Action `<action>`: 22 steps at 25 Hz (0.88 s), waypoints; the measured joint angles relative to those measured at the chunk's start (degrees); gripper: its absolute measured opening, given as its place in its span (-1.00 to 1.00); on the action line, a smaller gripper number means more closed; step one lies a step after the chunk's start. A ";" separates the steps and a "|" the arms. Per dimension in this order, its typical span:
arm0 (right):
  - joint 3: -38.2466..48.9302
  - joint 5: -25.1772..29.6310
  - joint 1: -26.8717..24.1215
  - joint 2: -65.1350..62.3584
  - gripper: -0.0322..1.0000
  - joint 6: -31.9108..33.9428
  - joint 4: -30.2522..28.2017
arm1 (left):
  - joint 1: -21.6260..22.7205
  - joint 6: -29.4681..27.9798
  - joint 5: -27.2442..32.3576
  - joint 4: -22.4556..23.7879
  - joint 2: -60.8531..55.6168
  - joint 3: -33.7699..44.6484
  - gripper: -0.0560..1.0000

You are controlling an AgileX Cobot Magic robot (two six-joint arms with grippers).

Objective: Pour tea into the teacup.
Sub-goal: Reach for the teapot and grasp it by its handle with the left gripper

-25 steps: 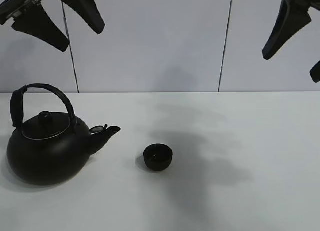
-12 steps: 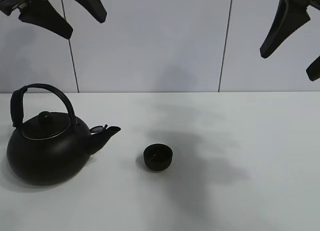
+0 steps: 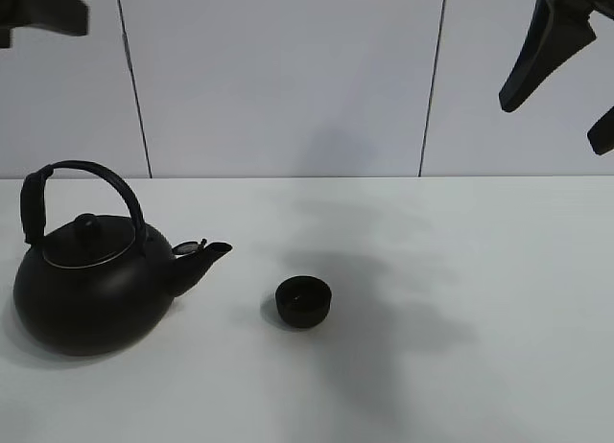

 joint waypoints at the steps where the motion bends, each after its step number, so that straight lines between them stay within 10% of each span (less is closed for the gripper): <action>1: 0.00 0.00 0.00 0.00 0.04 0.00 -0.05 | 0.00 0.22 -3.51 -0.05 -2.04 3.71 0.07; 6: 0.00 0.00 0.00 0.00 0.04 -0.12 -0.17 | 0.00 -1.91 -18.86 2.50 -4.53 16.78 0.07; 16: 0.00 0.00 0.00 0.00 0.04 -1.53 -0.35 | 1.00 -27.83 -37.08 34.17 -3.43 27.71 -0.02; 22: 0.00 0.17 0.00 0.00 0.04 -1.74 -0.82 | 2.22 -32.57 -42.35 40.61 2.84 27.98 -0.03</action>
